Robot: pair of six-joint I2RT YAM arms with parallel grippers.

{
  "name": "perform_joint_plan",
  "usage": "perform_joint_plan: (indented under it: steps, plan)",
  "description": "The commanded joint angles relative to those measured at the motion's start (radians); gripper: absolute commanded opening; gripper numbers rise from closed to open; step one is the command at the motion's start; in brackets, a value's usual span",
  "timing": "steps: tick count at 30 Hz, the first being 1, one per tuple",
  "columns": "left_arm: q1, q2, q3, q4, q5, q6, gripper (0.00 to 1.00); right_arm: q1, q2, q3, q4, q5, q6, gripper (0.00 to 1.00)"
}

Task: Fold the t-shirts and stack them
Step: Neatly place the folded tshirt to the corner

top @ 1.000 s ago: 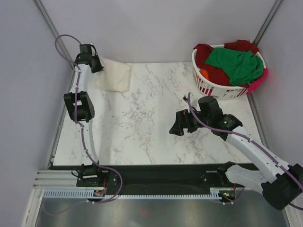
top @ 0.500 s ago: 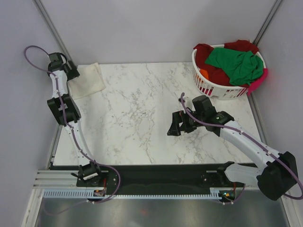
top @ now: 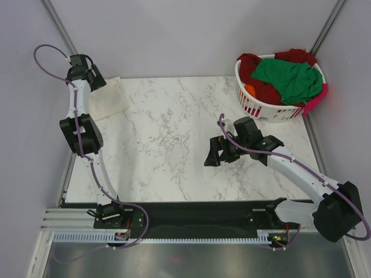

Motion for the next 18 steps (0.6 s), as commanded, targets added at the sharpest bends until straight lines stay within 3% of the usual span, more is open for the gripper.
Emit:
perform_joint_plan:
  steps: [1, 4, 7, 12, 18]
  plan:
    - [-0.116, -0.112, -0.052, 0.044, -0.083, -0.049, 0.86, 0.002, -0.007, 0.037, 0.014, 0.012, -0.003, 0.98]
    - [-0.144, -0.118, -0.077, 0.046, -0.097, -0.075, 0.87, 0.002, -0.024, 0.043, 0.0, 0.017, -0.003, 0.98]
    - [-0.155, -0.079, -0.072, 0.061, 0.058, -0.076, 0.75, 0.002, -0.047, 0.028, -0.003, 0.023, -0.003, 0.98]
    - [-0.178, 0.015, -0.034, 0.066, 0.245, -0.096, 0.74, 0.002, -0.048, 0.017, -0.003, 0.018, -0.002, 0.98]
    - [-0.182, 0.092, -0.049, 0.066, 0.256, -0.121, 0.73, 0.002, -0.07, 0.016, -0.003, 0.026, -0.002, 0.98]
